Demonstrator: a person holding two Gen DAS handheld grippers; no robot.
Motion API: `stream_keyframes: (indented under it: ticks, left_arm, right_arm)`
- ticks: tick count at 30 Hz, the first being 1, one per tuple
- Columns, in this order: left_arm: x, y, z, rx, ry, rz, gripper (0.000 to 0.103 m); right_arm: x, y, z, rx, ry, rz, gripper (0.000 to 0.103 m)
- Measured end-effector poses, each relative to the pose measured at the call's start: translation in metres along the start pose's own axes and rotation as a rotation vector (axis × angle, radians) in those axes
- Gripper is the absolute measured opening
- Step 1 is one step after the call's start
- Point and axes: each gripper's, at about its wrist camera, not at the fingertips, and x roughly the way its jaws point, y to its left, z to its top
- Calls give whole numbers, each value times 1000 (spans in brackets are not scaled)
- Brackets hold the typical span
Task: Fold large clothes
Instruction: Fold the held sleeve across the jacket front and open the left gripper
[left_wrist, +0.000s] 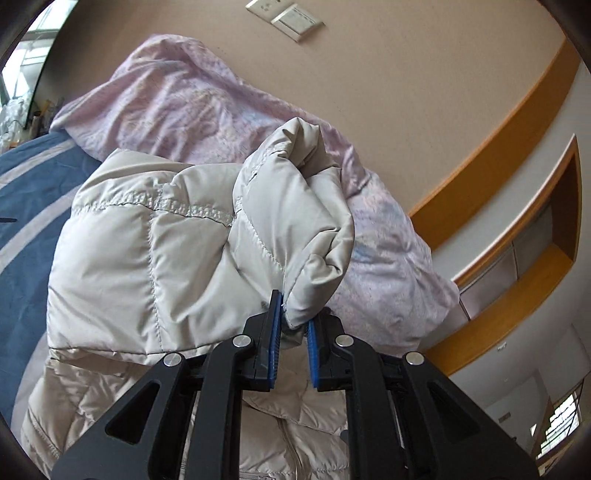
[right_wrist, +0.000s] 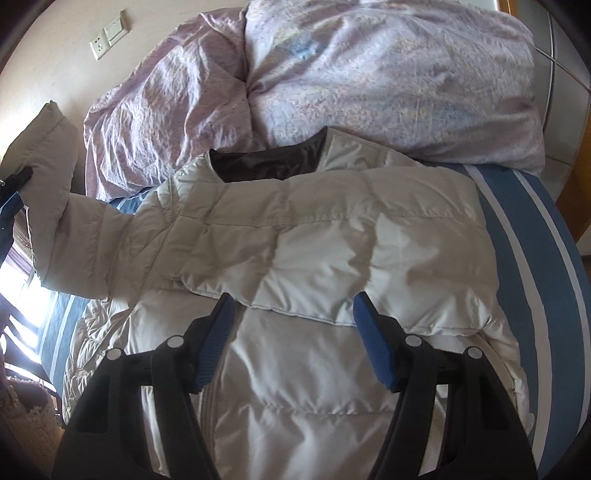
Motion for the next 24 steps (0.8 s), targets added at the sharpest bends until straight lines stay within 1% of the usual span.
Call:
stream_keyframes:
  ticks: [4, 6, 12, 15, 16, 17, 18, 20, 21, 23, 24]
  left_arm:
    - [19, -7, -12, 24, 59, -14, 11]
    - [31, -9, -21, 27, 104, -27, 11]
    - [77, -14, -57, 57, 292, -77, 12]
    - [93, -17, -74, 69, 374, -94, 12]
    - [99, -17, -81, 72, 408, -100, 16]
    - [105, -17, -87, 72, 443, -104, 25]
    - [108, -18, -92, 69, 466, -104, 30]
    - [114, -16, -100, 62, 507, -121, 46]
    - [113, -15, -103, 64, 520, -130, 51]
    - [107, -14, -102, 60, 519, -147, 71]
    - [101, -13, -100, 60, 512, -161, 75]
  right_arm:
    - [0, -7, -1, 15, -3, 0, 67]
    - [-2, -10, -3, 24, -10, -6, 67]
    - [-9, -26, -5, 72, -31, -32, 67]
    - [-11, -32, -5, 96, -39, -44, 67]
    - [-12, -33, -5, 102, -41, -46, 67]
    - [-13, -34, -4, 106, -44, -47, 67]
    - [-13, -34, -3, 111, -49, -47, 67]
    - [-14, -33, -1, 117, -57, -40, 67]
    - [-15, -32, 1, 124, -60, -30, 67]
    - [-15, -31, 4, 140, -61, 7, 67]
    - [-14, -29, 7, 153, -56, 37, 67]
